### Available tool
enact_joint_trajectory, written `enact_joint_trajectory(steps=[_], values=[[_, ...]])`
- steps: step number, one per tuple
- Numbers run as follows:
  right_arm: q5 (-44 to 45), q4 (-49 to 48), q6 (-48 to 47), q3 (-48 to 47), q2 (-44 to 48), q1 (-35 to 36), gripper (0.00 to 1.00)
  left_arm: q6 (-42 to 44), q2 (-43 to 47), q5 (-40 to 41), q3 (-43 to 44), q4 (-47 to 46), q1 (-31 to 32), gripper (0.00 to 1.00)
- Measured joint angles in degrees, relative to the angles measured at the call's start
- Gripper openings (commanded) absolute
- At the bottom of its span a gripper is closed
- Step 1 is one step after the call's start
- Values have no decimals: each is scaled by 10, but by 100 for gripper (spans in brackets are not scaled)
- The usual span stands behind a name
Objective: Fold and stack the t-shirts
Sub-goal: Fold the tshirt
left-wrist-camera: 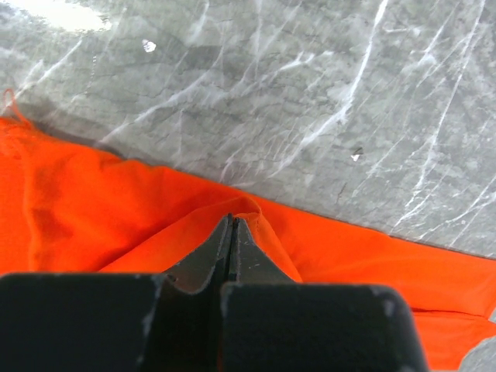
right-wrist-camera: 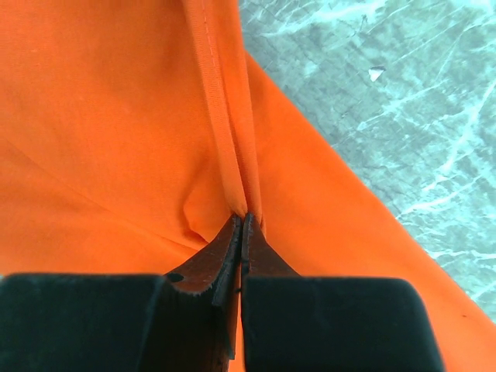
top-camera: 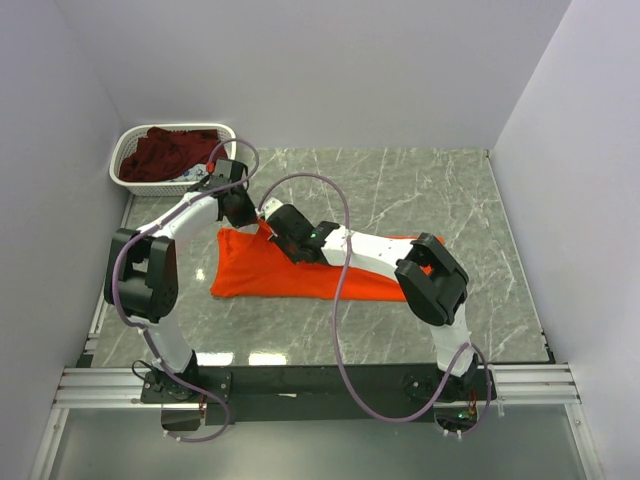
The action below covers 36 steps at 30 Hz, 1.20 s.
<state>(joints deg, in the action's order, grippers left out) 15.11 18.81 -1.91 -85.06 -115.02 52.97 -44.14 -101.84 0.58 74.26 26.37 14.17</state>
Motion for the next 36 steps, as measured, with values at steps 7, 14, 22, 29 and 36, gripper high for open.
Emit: enact_joint_trajectory(steps=[7,14,22,29,36], values=[[0,12,-8,-1,7,8,2,-1,28,10,-20,15,0,1],[-2,29,-10,-2,7,22,3,-5,55,15,-54,22,-1,1],[-16,33,-7,-5,7,32,5,-6,66,23,-80,21,-6,1],[-26,33,-5,-3,2,34,7,-20,80,26,-126,14,-9,1],[-36,32,6,1,-11,34,25,-52,102,43,-172,12,-10,1]])
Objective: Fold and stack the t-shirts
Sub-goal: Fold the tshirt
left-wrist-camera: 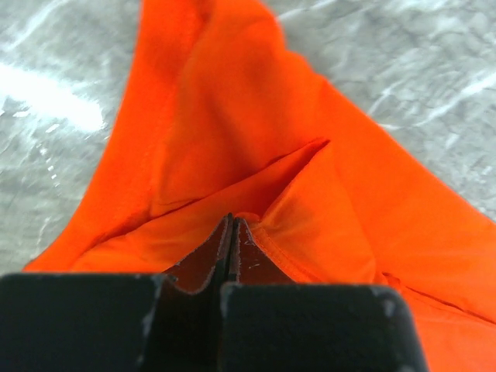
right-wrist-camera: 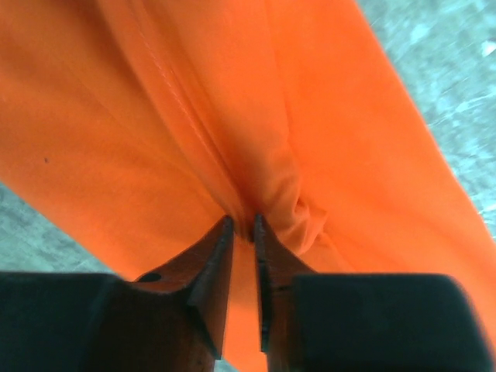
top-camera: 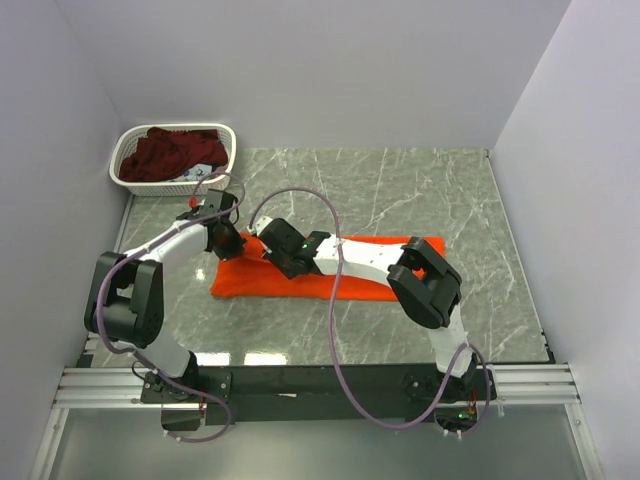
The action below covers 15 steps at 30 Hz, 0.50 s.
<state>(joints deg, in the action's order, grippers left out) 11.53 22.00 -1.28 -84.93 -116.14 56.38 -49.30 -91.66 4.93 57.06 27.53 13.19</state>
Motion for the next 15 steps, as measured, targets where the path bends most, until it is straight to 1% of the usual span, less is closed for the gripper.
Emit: enact_joint_trajectory(steps=[3,4,6,7,9,10,11,13,15], values=[[-8,3,5,6,-1,0,31,-12,11,6,-17,-4,0,6],[-12,5,8,7,-1,0,32,-14,14,6,-20,-4,0,10],[-20,11,16,9,0,0,35,-17,17,8,-22,-5,0,14],[-23,14,19,9,1,0,35,-18,21,9,-22,-5,0,21],[-33,20,27,10,6,0,35,-21,32,12,-24,-6,0,29],[-37,23,31,11,11,0,35,-23,42,14,-25,-5,0,37],[-41,27,38,12,19,0,35,-23,50,16,-26,-2,-1,41],[-51,27,51,14,36,-3,35,-27,78,24,-28,1,-1,45],[-69,23,67,18,55,-9,33,-28,104,31,-28,2,-1,44]])
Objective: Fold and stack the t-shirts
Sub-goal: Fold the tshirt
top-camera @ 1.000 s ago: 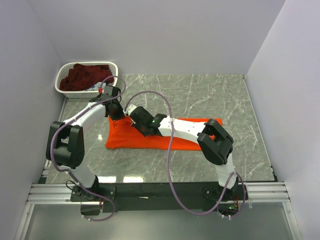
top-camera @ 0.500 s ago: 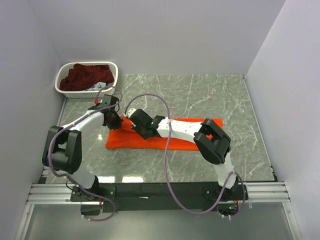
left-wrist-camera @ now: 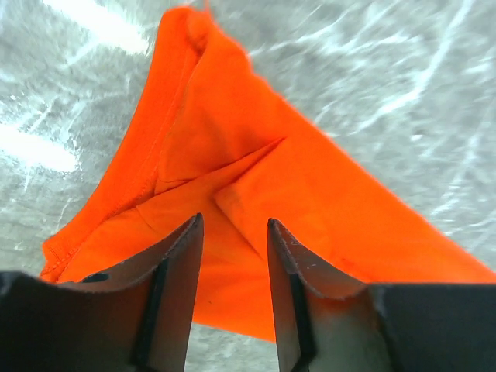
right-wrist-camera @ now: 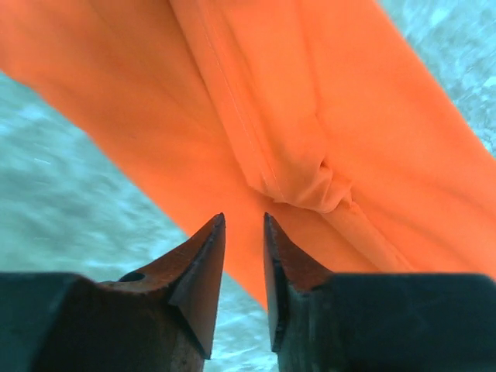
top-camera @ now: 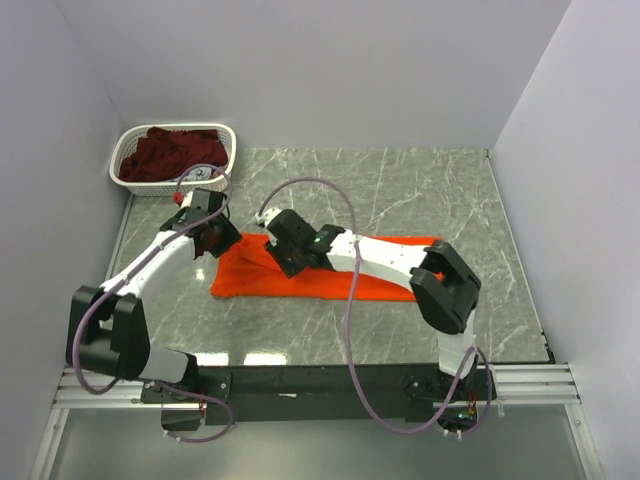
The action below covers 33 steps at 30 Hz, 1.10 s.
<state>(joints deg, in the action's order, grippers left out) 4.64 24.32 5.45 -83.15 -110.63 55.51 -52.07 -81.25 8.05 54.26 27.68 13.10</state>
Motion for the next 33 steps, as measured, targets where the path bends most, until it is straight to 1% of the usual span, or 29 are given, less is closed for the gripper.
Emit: enact_joint_trajectory(steps=[2,3,4,7,8,10,14,19,23,26,27,29,30,31,33], values=[[-25,-12,23,7,21,-12,30,0,20,5,0,-2,0,38],[-40,-18,33,12,31,-21,25,0,27,6,0,-5,0,35],[-55,-28,45,17,40,-30,24,1,29,6,0,-8,1,26],[-97,-63,81,31,50,-57,21,3,14,5,1,-21,10,15],[-110,-77,94,38,50,-66,21,3,3,2,2,-28,16,13],[-136,-99,117,54,48,-83,20,2,-25,-8,4,-45,26,10],[-194,-146,158,86,35,-110,20,-3,-76,-22,5,-71,35,9],[-247,-202,193,114,-12,-137,21,-20,-136,-9,8,-88,32,7],[-286,-235,215,152,-32,-161,23,-33,-162,-3,11,-93,21,9],[-284,-240,210,168,-20,-170,25,-31,-163,18,17,-88,15,14],[-278,-235,206,176,-13,-173,26,-31,-163,25,18,-84,13,20],[-261,-219,196,196,12,-176,28,-26,-162,40,23,-69,10,26],[-248,-207,190,206,30,-176,29,-24,-158,46,26,-59,9,34],[-232,-194,183,216,51,-175,29,-20,-154,52,30,-49,8,38],[-203,-165,170,228,95,-175,34,-13,-136,65,42,-23,8,48]])
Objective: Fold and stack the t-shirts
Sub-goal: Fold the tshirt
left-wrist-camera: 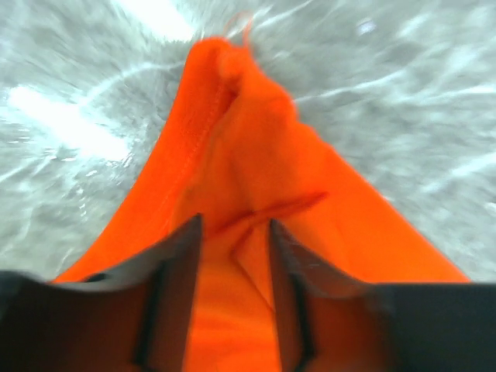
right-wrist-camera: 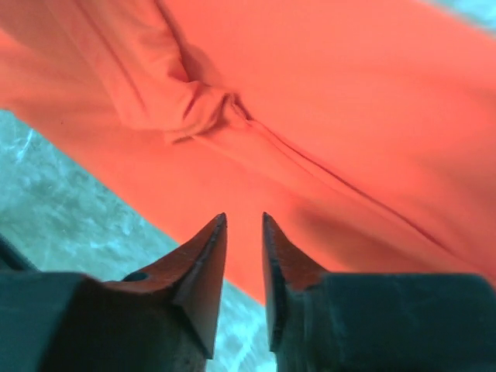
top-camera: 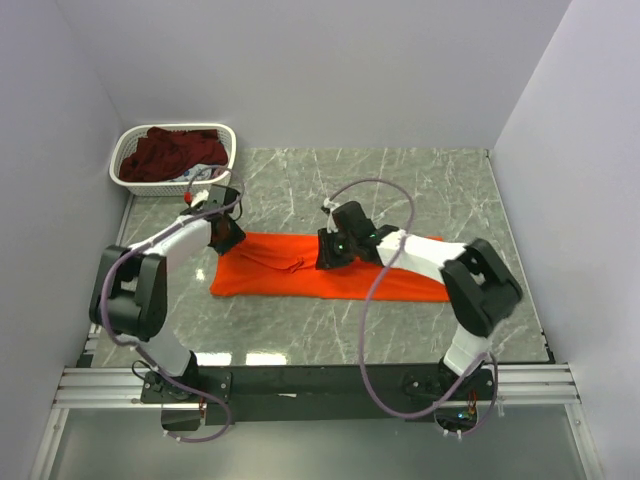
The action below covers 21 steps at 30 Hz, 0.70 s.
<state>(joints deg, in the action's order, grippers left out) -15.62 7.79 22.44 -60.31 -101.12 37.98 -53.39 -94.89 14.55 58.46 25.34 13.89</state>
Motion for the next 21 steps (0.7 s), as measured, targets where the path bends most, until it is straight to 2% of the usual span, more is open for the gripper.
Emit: enact_joint_trajectory(steps=[4,7,11,13,15,18,21], values=[[80,58,-23,7,76,0,38,11,65,25,21,43,9,72],[131,102,-26,14,94,0,38,10,124,38,22,75,24,74],[199,163,-18,47,102,0,42,-5,169,39,-12,88,45,70],[230,190,-12,61,102,-2,42,-14,170,34,-39,90,55,63],[249,206,-7,72,102,-8,43,-20,158,29,-67,92,61,55],[261,211,0,85,102,-21,43,-29,127,27,-88,92,62,50],[263,211,7,95,96,-31,43,-33,92,30,-93,89,62,49]])
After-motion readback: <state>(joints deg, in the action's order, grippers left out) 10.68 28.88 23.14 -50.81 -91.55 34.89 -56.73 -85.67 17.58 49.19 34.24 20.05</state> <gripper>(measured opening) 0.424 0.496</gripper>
